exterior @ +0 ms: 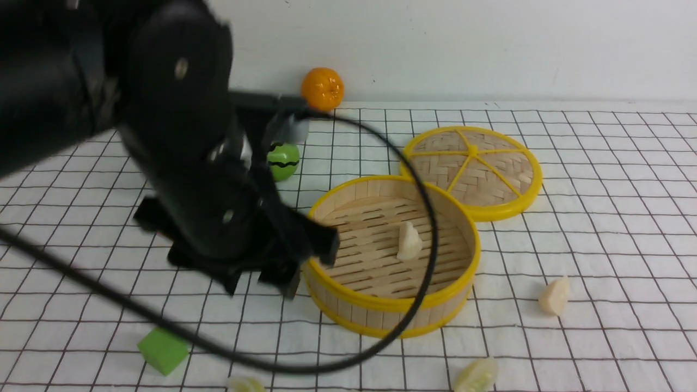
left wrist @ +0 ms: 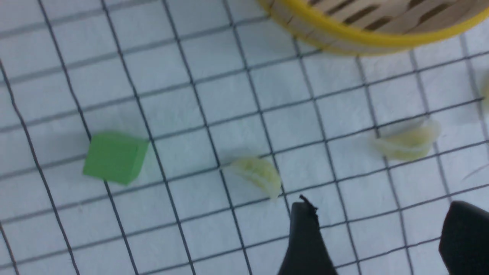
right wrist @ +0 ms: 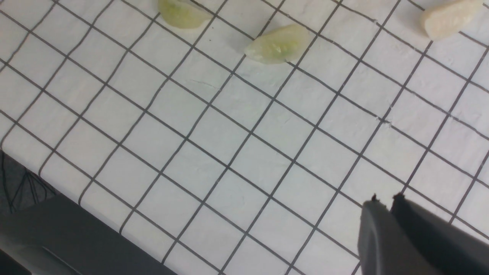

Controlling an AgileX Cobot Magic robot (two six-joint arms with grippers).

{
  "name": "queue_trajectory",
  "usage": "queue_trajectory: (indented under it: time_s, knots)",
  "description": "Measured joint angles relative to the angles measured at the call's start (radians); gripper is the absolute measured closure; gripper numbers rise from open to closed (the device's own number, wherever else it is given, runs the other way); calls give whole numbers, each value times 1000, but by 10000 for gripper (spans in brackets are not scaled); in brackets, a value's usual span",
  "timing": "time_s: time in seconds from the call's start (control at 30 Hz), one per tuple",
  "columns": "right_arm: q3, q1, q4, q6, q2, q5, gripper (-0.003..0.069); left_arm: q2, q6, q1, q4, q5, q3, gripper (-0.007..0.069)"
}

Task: Put the dumplings into the steamer on the table with the white tablecloth.
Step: 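Reach for and grasp a dumpling on the table with the left gripper, then place the dumpling into the bamboo steamer basket with the left gripper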

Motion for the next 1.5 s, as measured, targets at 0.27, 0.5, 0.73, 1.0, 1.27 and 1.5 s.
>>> queue_trajectory:
  time_s: [0.27, 0.5, 0.73, 1.0, 1.27, 1.5]
  knots:
    - [0, 0, 14, 0, 0, 0, 606, -37, -257, 0, 15, -300, 339, 175]
    - [0, 0, 33, 0, 0, 2, 600, 58, -506, 0, 128, -549, 432, 175]
    - [0, 0, 34, 0, 0, 12, 596, 204, -614, 0, 235, -585, 432, 181]
    - [0, 0, 38, 0, 0, 13, 587, 228, -575, 2, 234, -561, 422, 414]
    - [0, 0, 41, 0, 0, 7, 579, 154, -205, 1, 66, -356, 210, 422]
    - [0, 0, 43, 0, 0, -6, 576, 215, -17, 1, 27, -252, -191, 422]
